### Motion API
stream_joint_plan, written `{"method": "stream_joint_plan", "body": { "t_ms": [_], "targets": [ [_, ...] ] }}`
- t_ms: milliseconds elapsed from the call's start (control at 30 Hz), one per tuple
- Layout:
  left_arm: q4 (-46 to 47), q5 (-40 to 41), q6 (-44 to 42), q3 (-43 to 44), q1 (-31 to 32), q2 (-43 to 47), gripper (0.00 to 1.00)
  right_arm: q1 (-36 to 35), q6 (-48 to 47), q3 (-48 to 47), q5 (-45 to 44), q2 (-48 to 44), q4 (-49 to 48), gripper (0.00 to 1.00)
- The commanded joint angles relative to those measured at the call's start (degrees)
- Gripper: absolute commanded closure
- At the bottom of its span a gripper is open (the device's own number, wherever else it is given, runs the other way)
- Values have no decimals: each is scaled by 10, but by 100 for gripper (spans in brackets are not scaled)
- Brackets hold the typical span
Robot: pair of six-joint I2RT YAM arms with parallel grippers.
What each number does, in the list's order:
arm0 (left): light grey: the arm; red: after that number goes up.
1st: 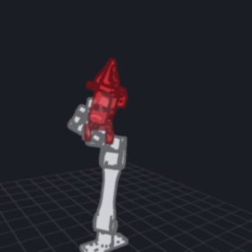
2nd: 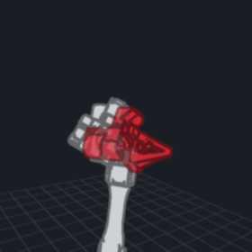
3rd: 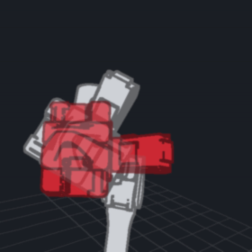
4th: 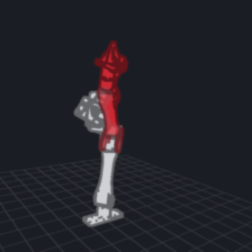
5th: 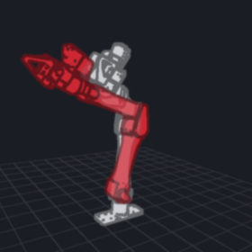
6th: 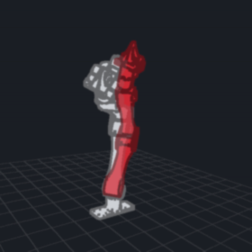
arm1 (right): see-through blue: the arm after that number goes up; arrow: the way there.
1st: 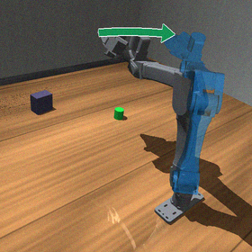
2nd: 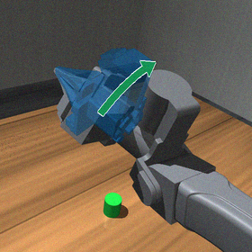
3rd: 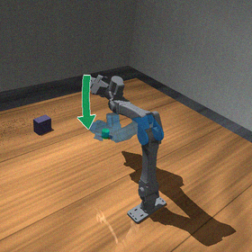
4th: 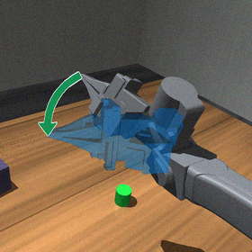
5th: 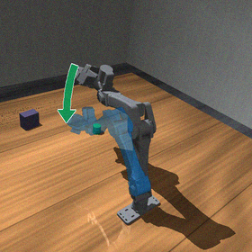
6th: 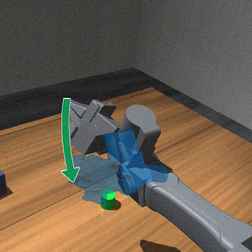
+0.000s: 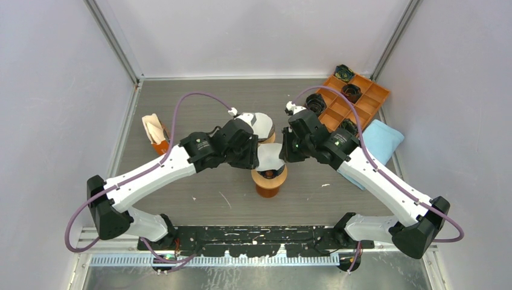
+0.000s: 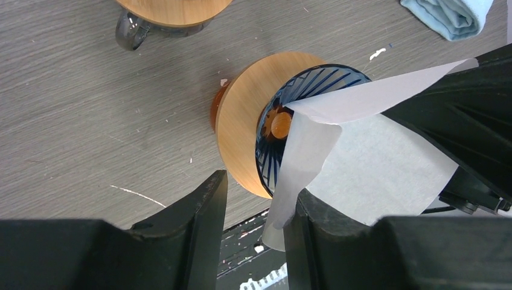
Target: Place the coffee filter in the dripper
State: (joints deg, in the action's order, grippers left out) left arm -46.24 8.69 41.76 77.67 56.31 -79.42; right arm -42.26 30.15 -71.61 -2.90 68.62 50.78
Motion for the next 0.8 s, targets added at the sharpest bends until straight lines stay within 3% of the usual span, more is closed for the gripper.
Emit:
{"method": "stream_joint_plan", "body": {
  "t_ms": [0,433,767],
  "targets": [
    [6,-24,-3,20,-3,-7,60,2,-14,-6,10,-2,-22,93],
    [4,-32,-8,28,-3,-12,53,2,-28,-15,21,-7,-20,72],
    [0,-26,-10,23,-4,-14,46,2,-40,-10,3,-4,-13,64]
  ]
}}
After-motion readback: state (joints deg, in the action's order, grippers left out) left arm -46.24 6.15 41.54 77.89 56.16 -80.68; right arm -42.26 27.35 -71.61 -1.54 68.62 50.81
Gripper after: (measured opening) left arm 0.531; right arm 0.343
